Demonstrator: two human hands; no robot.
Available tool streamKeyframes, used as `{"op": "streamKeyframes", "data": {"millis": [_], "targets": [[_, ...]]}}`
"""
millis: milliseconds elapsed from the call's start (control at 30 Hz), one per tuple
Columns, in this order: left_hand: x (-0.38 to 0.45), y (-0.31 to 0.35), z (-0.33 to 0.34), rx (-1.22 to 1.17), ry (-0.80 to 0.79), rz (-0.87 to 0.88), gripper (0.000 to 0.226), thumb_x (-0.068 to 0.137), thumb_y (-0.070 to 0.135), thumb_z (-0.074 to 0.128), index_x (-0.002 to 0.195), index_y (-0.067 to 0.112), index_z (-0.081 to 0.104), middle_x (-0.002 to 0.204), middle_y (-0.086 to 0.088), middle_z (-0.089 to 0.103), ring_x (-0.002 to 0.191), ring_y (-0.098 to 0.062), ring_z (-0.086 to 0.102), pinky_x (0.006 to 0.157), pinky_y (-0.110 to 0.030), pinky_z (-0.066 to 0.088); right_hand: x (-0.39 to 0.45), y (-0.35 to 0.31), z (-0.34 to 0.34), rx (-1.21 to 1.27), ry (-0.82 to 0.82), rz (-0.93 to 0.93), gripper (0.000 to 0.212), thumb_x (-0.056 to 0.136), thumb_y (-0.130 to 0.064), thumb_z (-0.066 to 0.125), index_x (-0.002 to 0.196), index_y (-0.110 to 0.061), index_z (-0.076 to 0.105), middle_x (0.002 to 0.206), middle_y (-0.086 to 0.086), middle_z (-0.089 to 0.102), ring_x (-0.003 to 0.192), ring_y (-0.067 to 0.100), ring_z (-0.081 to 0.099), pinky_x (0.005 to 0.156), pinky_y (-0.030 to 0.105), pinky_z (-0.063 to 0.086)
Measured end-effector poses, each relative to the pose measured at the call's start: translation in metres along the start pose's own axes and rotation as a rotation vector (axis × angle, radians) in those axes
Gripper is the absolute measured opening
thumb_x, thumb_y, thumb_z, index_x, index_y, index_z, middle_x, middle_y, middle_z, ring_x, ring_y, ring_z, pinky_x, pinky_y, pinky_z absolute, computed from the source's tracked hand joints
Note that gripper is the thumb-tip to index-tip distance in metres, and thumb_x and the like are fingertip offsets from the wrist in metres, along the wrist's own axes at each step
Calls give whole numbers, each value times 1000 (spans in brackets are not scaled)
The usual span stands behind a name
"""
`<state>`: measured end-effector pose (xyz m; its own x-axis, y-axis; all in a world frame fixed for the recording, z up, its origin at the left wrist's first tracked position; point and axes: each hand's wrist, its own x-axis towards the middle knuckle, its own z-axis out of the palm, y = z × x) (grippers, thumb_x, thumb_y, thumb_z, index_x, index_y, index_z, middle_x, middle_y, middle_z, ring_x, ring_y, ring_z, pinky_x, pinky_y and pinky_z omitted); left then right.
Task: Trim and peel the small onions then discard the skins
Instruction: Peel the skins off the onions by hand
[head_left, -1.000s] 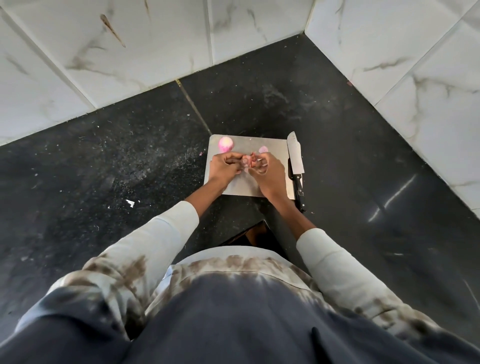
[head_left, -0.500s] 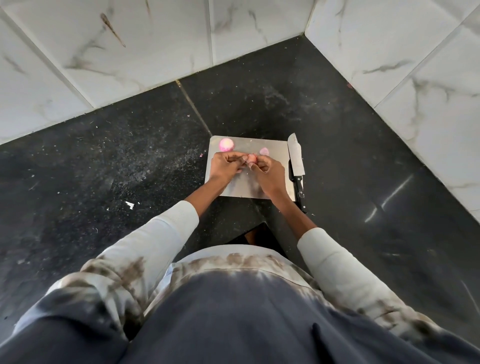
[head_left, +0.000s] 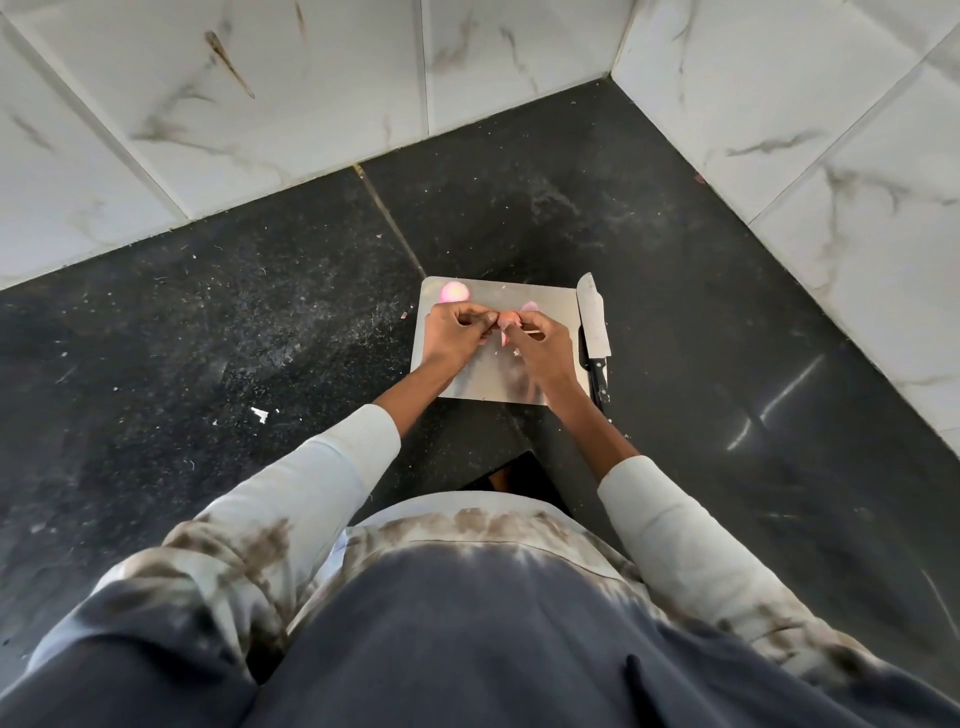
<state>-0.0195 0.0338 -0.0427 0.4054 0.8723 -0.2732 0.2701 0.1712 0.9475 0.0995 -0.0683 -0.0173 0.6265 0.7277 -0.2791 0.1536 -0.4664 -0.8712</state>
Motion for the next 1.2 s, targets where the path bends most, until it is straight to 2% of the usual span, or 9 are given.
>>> {"op": "streamKeyframes", "data": {"millis": [133,267,300,433,533,633,800,1000,1200], "targets": [[-1,0,0,39,8,22,10,95,15,80,104,13,85,98,-2,83,92,-19,80,92,-43,66,2,1,-3,143,-38,40,31,99,-40,73,112,-13,80,100,2,79,93,14,71,87,31,61],[-3,4,0,54,-11,45,11,94,14,81,105,14,84,98,-2,83,90,-16,78,94,-44,65,4,3,-5,248,-77,68,46,92,-45,78,130,-20,69,133,6,71,112,20,72,94,32,62],[-3,5,0,57,-18,49,12,93,13,82,105,15,83,98,-2,83,88,-15,77,93,-45,65,4,3,-5,270,-77,85,48,92,-43,78,132,-20,67,136,5,69,112,20,72,93,30,62],[-5,9,0,102,-34,79,17,92,13,83,109,11,83,100,-3,83,85,-12,76,93,-41,65,4,2,-8,291,-96,105,37,98,-34,75,127,-11,71,112,6,77,96,14,73,91,30,61],[-8,13,1,147,-38,104,19,92,12,83,111,10,83,102,-3,83,90,-12,78,93,-35,65,5,5,-7,249,-95,81,35,98,-34,76,124,-10,75,103,4,79,95,15,73,93,31,63],[-10,13,1,167,-47,114,17,92,13,83,109,11,84,101,-2,83,90,-12,78,92,-35,65,6,4,-8,244,-85,84,30,98,-32,75,122,-12,75,104,2,79,98,16,73,89,26,62],[-8,12,1,189,-15,108,17,92,13,84,108,12,84,103,0,83,94,-11,78,95,-33,64,8,4,-14,313,-91,158,31,99,-27,74,126,-13,72,115,3,77,107,18,74,94,29,63],[-6,11,2,225,7,98,17,93,13,83,110,13,84,106,-1,83,97,-11,77,97,-33,63,6,7,-25,316,-88,150,27,104,-26,66,126,-12,70,118,4,73,109,19,71,81,20,61],[-7,12,2,404,-58,147,18,97,15,76,114,17,83,113,1,82,102,-11,75,98,-31,62,4,9,-32,423,-94,148,31,102,-18,66,130,-6,65,132,10,68,118,30,71,103,43,60]]}}
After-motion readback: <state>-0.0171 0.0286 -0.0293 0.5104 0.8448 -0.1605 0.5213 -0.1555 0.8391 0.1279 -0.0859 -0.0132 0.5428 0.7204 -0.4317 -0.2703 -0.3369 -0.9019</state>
